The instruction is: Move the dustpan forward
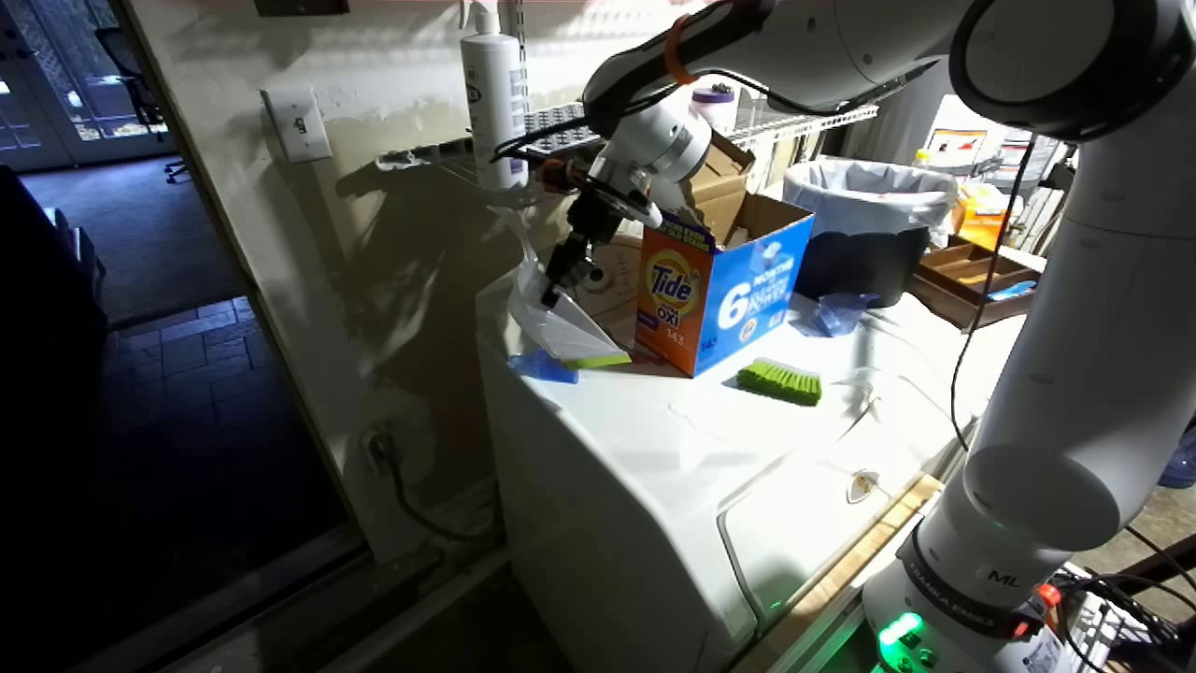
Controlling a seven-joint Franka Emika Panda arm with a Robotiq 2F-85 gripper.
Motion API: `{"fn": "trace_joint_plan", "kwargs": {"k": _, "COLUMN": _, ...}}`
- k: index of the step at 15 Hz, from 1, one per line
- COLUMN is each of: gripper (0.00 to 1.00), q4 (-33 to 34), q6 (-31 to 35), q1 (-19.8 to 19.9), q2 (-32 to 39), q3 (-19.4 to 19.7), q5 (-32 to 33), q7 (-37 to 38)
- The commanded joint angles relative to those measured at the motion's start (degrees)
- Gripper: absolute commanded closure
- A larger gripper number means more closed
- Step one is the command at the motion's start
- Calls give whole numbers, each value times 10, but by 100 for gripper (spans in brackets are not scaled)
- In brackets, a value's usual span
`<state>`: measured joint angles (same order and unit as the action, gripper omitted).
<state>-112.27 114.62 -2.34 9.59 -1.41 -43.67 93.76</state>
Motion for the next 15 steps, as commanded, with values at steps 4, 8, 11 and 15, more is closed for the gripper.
{"fn": "trace_joint_plan", "kwargs": {"k": 4, "gripper": 98, "q4": 3, "q6": -7, "q1": 4, "q2": 0, "q3": 3, "q5": -26, "q7": 18}}
{"fn": "trace_joint_plan", "kwargs": {"k": 8, "gripper": 98, "q4": 7, "q6": -8, "q1": 3, "q2": 5, "q3": 2, "q5": -26, "q7": 23}}
{"fn": "trace_joint_plan", "kwargs": {"k": 11, "gripper": 98, "q4": 11, "q6": -14, "q1": 1, "q2": 11, "q3": 1, "q5": -22, "q7": 26}}
{"fn": "trace_joint_plan", "kwargs": {"k": 15, "gripper": 98, "q4": 13, "q6": -14, "q1": -1, "q2": 14, "q3": -1, "q5": -23, "q7": 23}}
